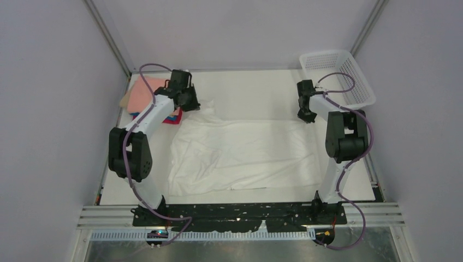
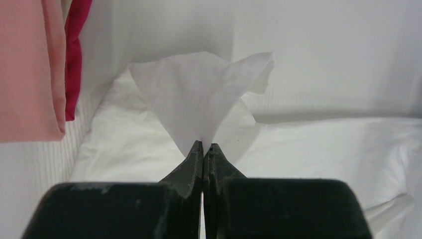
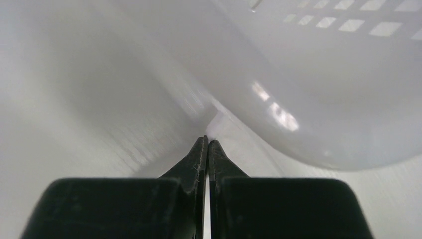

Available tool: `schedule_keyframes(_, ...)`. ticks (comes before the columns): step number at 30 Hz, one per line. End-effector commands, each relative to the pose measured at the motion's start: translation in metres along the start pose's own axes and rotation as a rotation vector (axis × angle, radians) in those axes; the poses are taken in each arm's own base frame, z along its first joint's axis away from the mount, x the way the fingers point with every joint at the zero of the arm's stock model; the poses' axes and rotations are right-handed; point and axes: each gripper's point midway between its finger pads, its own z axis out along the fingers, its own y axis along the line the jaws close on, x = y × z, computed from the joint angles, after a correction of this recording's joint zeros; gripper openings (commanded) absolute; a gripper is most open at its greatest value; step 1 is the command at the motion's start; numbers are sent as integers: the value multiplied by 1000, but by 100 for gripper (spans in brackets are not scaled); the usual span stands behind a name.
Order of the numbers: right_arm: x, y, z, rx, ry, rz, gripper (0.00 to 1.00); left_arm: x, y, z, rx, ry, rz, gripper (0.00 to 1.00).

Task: Fold and stack the t-shirts
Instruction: Grab the side of the flattened tshirt furthest away from the robot with both arms, then fold the other side of the tshirt into a rectangle

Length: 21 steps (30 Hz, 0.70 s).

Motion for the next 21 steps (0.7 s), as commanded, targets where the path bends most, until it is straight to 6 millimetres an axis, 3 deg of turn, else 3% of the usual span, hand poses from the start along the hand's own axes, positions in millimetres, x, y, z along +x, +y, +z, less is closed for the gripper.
schedule_keyframes(1,-24,-1,-35,-74,-100,23,5,-6,-13,-24,54,-78,22,0)
schedule_keyframes(12,-3,-22,-67,-123,-122,-27,5,59,5,-54,38,-64,-8,0)
schedule_keyframes(21,6,-38,-90,-144,-152,-53,5,92,30,-92,-62,-152,-57,0)
